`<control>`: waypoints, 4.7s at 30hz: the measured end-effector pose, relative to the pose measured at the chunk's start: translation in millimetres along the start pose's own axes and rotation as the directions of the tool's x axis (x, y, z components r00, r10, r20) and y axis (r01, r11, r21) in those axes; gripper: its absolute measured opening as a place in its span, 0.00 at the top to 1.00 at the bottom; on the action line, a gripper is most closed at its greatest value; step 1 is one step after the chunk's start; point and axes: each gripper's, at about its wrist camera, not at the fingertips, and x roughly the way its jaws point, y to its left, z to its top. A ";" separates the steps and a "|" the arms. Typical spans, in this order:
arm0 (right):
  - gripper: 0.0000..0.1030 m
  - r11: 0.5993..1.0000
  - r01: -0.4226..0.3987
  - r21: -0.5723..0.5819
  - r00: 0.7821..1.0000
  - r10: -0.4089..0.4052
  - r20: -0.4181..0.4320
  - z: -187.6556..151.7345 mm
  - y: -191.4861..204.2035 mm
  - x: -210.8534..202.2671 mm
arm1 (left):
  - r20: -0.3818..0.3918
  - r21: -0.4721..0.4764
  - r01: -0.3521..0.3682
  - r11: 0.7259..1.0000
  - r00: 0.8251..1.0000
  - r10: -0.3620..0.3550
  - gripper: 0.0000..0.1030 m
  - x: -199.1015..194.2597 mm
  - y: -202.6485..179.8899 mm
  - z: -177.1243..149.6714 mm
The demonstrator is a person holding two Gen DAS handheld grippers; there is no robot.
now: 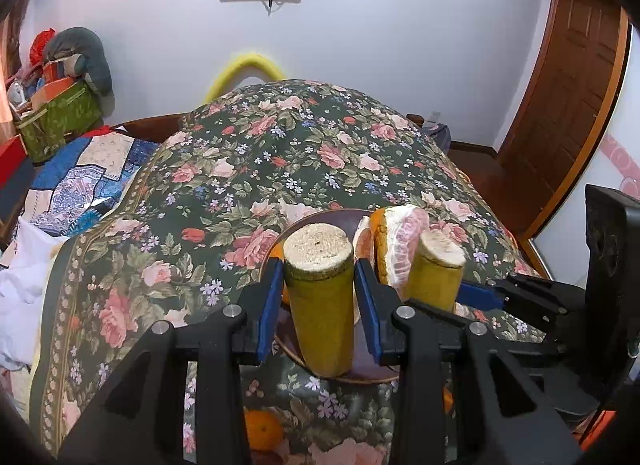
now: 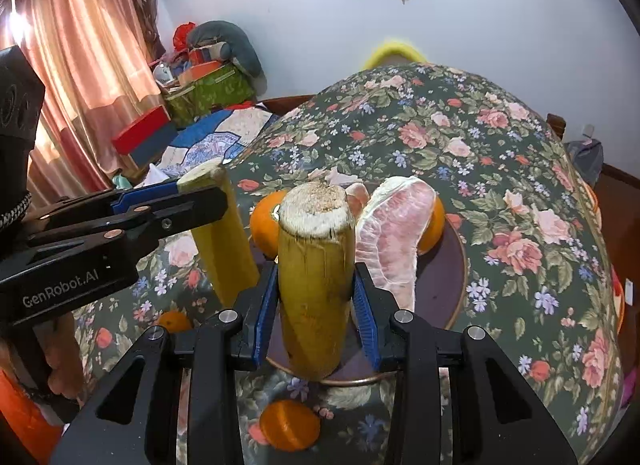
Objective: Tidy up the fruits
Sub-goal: 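Carry both yellow cylinders upright and lower them onto the purple plate with both tools, then open both tools and withdraw them from the plate, then grasp a small mandarin with the left tool while the right tool grasps another mandarin, then set both mandarins on the purple plate and open both tools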
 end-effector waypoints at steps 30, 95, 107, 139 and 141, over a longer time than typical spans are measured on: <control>0.58 0.995 0.095 -0.037 0.994 -0.093 0.060 -19.1 16.5 -70.7 | -0.015 -0.012 -0.028 1.000 1.000 0.027 0.53 -77.1 7.8 -31.9; 0.67 0.997 0.072 0.019 0.996 -0.071 -0.059 -62.5 1.7 -28.9 | -0.143 -0.043 -0.033 0.999 0.989 0.027 0.68 -17.3 32.6 -87.3; 0.67 0.992 0.117 0.045 0.993 -0.118 0.005 -37.5 -25.7 -35.7 | -0.079 -0.027 -0.031 0.999 0.996 0.029 0.68 -9.5 30.1 -50.5; 0.66 0.988 0.151 0.013 0.988 -0.151 -0.031 -5.9 -55.5 14.2 | -0.136 0.001 -0.021 1.000 0.990 0.021 0.68 45.3 20.8 -31.9; 0.64 0.988 0.153 0.016 0.988 -0.152 -0.028 -5.8 -55.8 12.6 | -0.138 -0.009 -0.020 1.000 0.990 0.018 0.65 44.7 22.0 -31.6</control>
